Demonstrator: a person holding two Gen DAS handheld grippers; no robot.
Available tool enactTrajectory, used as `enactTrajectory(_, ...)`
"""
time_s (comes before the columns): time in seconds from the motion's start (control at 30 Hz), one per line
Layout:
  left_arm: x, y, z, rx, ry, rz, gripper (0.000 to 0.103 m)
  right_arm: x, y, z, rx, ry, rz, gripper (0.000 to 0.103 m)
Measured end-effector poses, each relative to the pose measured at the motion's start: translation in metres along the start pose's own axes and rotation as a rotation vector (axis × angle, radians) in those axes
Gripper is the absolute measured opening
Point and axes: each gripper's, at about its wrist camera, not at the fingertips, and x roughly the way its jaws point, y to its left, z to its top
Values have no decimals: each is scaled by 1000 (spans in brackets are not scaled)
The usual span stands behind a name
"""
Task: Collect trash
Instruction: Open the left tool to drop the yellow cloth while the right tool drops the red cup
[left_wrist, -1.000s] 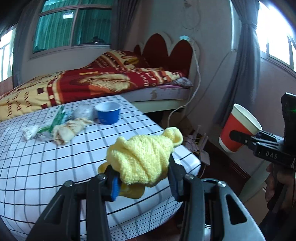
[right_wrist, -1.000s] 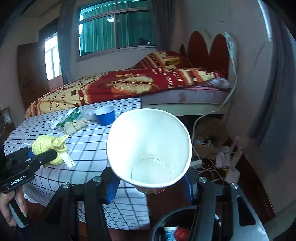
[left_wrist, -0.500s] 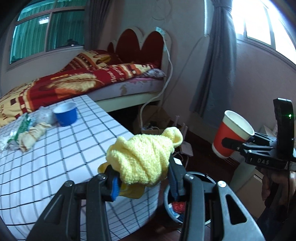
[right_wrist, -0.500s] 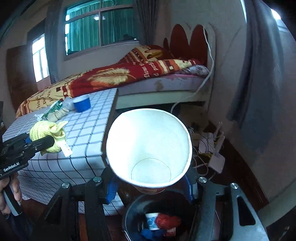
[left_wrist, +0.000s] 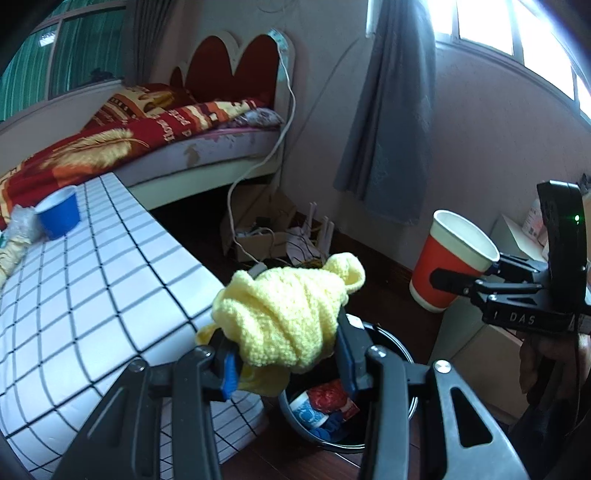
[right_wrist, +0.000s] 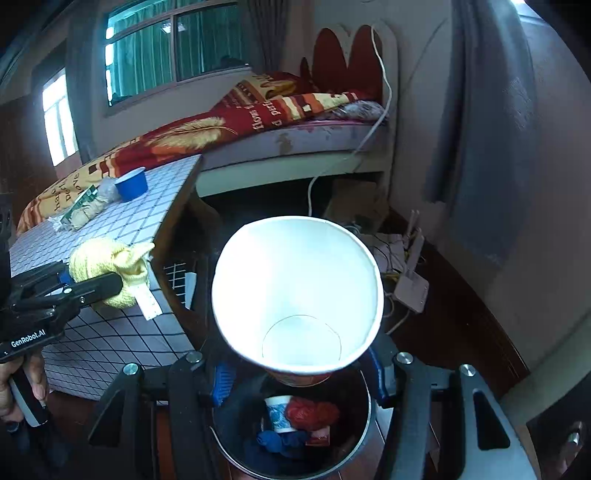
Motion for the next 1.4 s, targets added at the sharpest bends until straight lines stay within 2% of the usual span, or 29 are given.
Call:
enactTrajectory(0.17, 15, -9, -6, 5, 34, -22, 44, 5, -11, -15, -3, 27, -6, 59)
enactTrajectory(0.47, 41, -30, -27, 30, 124, -75, 44, 25, -18, -43, -27, 125, 53, 59)
enactTrajectory(1.0, 86, -36, -50, 35, 275, -136, 45, 76, -15, -76, -102, 289, 99, 60)
enactTrajectory(1.07, 96, -35, -53, 18, 310, -167, 58, 83, -14, -81, -121, 295, 85, 68)
enactTrajectory(1.1, 103, -35, -57, 1, 332, -162, 76, 90, -16, -87, -131, 301, 38, 79)
enactTrajectory(1.13, 107, -33, -60, -5, 352, -134, 87, 98, -20, -94, -130, 336, 2, 103)
enactTrajectory(1.2, 107, -27, -64, -20, 369, -79, 92, 109, -31, -105, -100, 406, -25, 103)
enactTrajectory(1.23, 104, -24, -65, -28, 362, -59, 100, 111, -37, -110, -83, 419, -45, 103)
enactTrajectory(1.27, 100, -19, -66, -37, 351, -30, 102, 111, -40, -112, -79, 423, -59, 103)
enactTrajectory(1.4, 90, -9, -72, -39, 322, 40, 103, 105, -40, -107, -84, 398, -89, 103)
